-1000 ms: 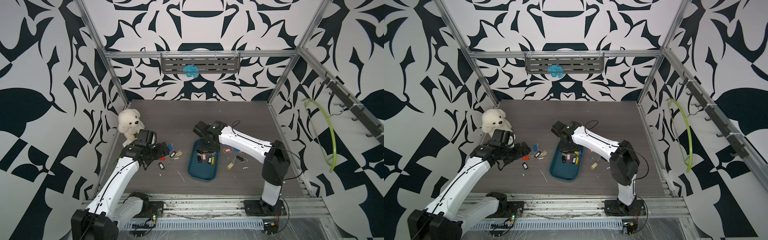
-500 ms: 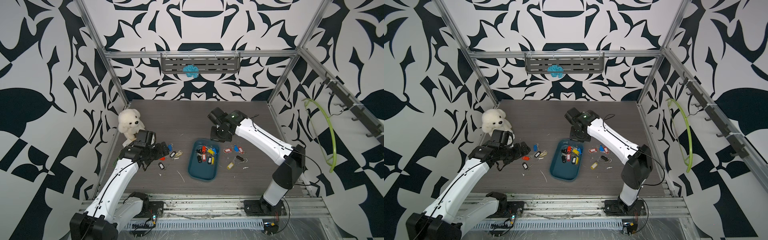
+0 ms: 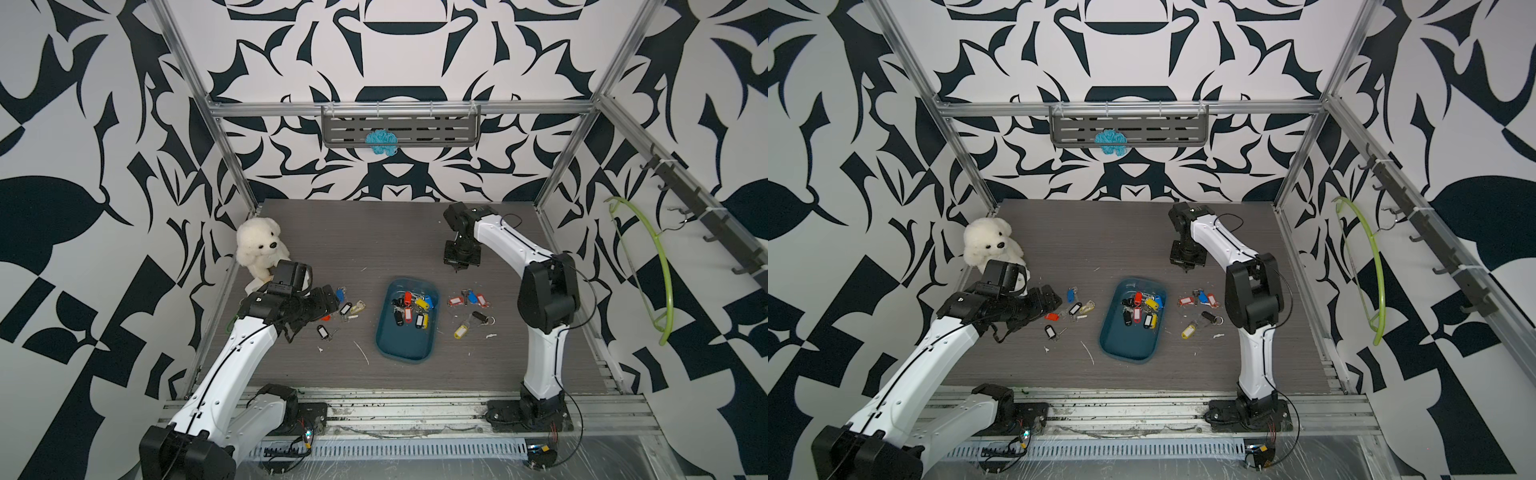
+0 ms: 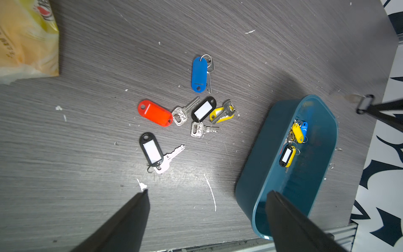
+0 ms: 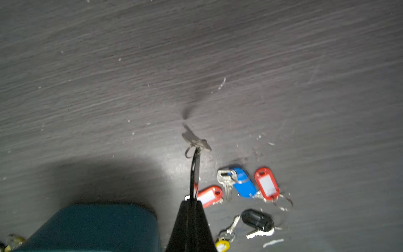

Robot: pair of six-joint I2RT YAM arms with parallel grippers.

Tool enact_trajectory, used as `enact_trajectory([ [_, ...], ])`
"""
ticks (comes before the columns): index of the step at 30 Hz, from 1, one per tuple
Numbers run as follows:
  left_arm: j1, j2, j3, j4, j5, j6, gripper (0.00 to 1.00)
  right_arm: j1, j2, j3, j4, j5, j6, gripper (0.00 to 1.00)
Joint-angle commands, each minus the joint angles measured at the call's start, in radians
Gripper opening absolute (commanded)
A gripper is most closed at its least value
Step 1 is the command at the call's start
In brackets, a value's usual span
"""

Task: Take the keys out of the storage box
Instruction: Place the key at the center of the board.

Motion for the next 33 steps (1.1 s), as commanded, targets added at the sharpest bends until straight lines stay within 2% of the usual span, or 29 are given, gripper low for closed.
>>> enact_trajectory([
  [1, -0.007, -0.009, 0.03, -0.042, 0.013, -0.006, 0.91, -0.014, 0.02, 0.078, -0.005, -0.022, -0.041, 0.0],
  [2, -0.009, -0.009, 0.033, -0.044, 0.014, -0.007, 0.91, -0.019, 0.03, 0.088, -0.006, -0.023, -0.039, 0.0],
  [3, -0.01, -0.009, 0.035, -0.044, 0.014, -0.007, 0.91, -0.022, 0.035, 0.095, -0.009, -0.022, -0.038, 0.07],
  [5, -0.015, -0.006, 0.039, -0.046, 0.012, -0.005, 0.91, -0.026, 0.028, 0.102, -0.018, -0.021, -0.038, 0.37],
  [6, -0.017, -0.003, 0.043, -0.045, 0.012, -0.004, 0.91, -0.026, 0.015, 0.104, -0.026, -0.01, -0.038, 0.44],
  [8, -0.027, 0.007, 0.054, -0.046, 0.01, -0.001, 0.91, -0.028, -0.024, 0.1, -0.041, 0.01, -0.04, 0.5],
  [13, -0.09, 0.052, 0.104, -0.047, -0.03, 0.001, 0.92, -0.033, -0.197, 0.027, -0.06, 0.032, -0.032, 0.5],
  [16, -0.158, 0.098, 0.143, -0.047, -0.063, -0.012, 0.91, -0.033, -0.333, -0.08, -0.045, 0.011, -0.021, 0.43],
  [24, -0.435, 0.267, 0.307, -0.041, -0.167, -0.033, 0.88, -0.032, -0.701, -0.51, 0.086, -0.048, 0.061, 0.32],
  [27, -0.536, 0.367, 0.382, -0.039, -0.194, -0.01, 0.86, -0.032, -0.773, -0.586, 0.09, -0.054, 0.075, 0.32],
  [32, -0.66, 0.546, 0.5, -0.041, -0.219, 0.056, 0.86, -0.032, -0.822, -0.622, 0.079, -0.065, 0.081, 0.32],
  [33, -0.675, 0.585, 0.521, -0.041, -0.215, 0.064, 0.83, -0.032, -0.826, -0.622, 0.075, -0.065, 0.08, 0.32],
])
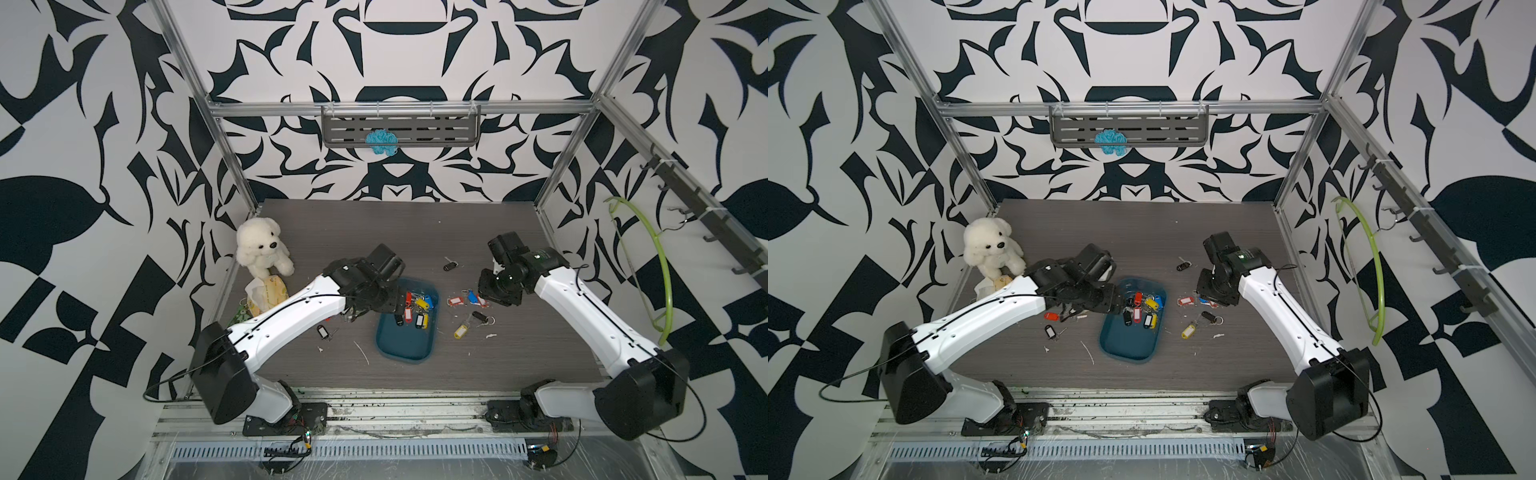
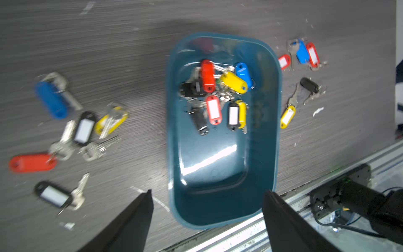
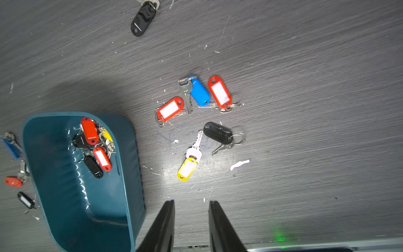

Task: Take the keys out of the storage box
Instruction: Place the key at the center of the board, then pick up the key from the storage box.

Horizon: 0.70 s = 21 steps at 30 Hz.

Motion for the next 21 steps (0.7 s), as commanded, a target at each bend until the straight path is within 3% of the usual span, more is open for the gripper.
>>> enact_trajectory([
  [1, -0.048, 0.1, 0.067, -0.016, -0.022, 0.051, 0.81, -0.004, -0.038, 0.004, 0.018, -0.008, 0.019, 0.32],
  [7, -0.081, 0.271, 0.153, -0.018, -0.024, 0.077, 0.7, -0.003, -0.048, 0.011, 0.011, -0.016, 0.019, 0.32],
  [21, -0.112, 0.475, 0.263, -0.027, -0.036, 0.099, 0.67, -0.003, -0.056, -0.007, 0.003, -0.032, 0.02, 0.32],
])
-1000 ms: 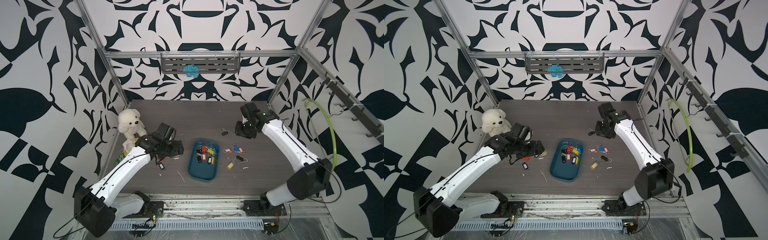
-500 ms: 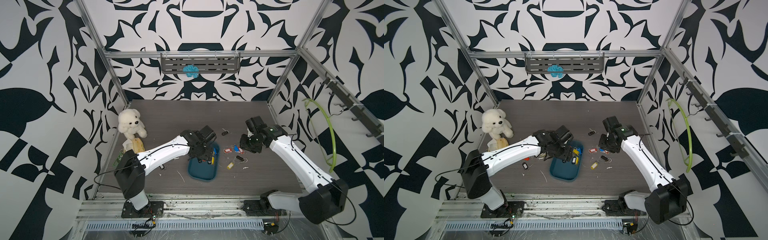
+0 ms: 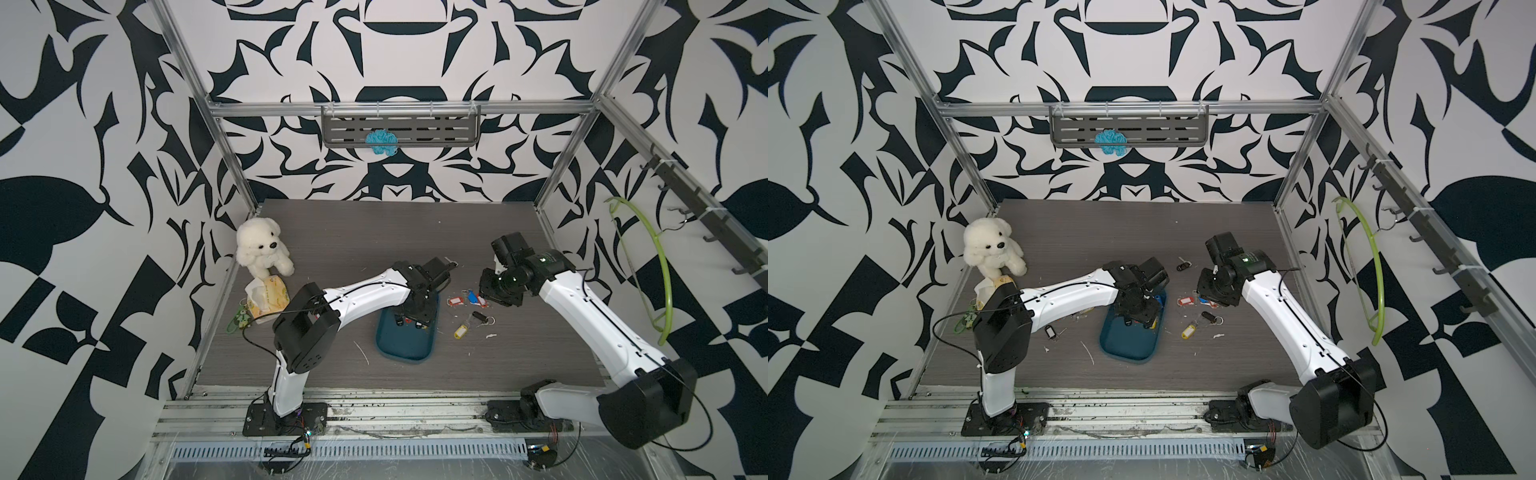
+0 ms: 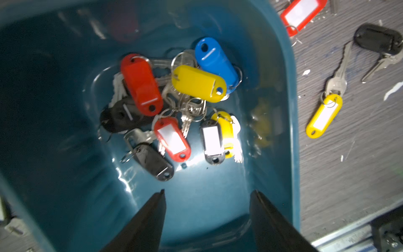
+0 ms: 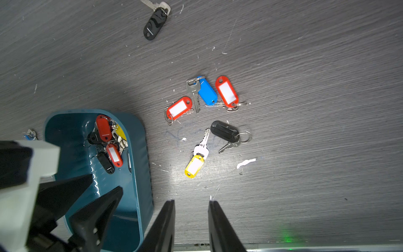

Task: Take the keys out of the storage box
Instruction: Pick up the key from the storage box.

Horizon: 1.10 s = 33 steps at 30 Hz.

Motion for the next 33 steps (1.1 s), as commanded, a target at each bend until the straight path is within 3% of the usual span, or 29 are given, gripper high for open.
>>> enact_trajectory([
  [1, -0.007, 0.041, 0.03, -0.025, -0.008, -0.003, 0.67, -0.003, -0.028, -0.006, -0.004, -0.005, 0.014, 0.31],
  [33, -0.003, 0.207, 0.072, -0.038, 0.059, -0.096, 0.51, -0.004, -0.055, -0.03, -0.012, -0.014, 0.02, 0.29],
])
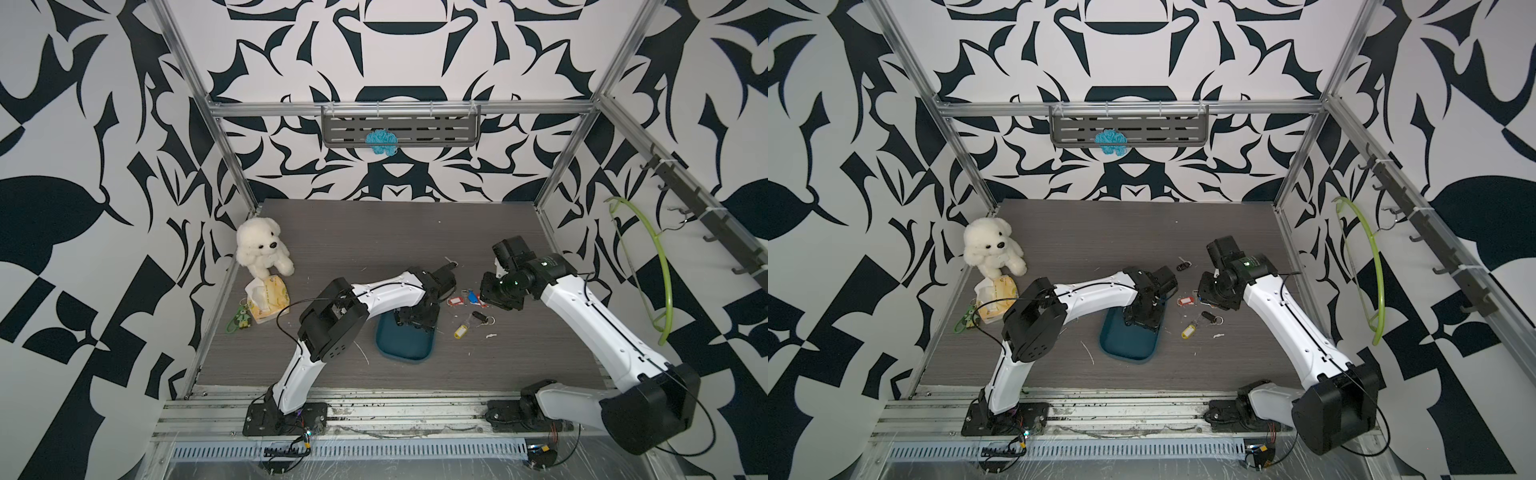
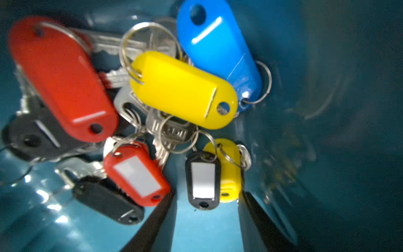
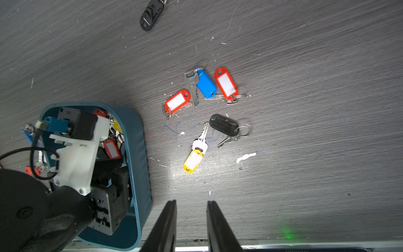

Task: Take the keys out of the storage box
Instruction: Pick up the key from the storage box.

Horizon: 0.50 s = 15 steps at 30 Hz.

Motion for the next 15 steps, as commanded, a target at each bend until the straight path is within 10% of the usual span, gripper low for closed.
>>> enact_trajectory([
  [1, 0.004, 0.029, -0.004, -0.016, 0.022, -0.011, 0.5, -0.003, -0.029, 0.005, -0.011, 0.001, 0.014, 0.29],
  [15, 0.012, -0.011, -0.039, -0.004, 0.023, -0.016, 0.34, -0.004, -0.029, 0.011, -0.015, 0.003, 0.023, 0.25],
])
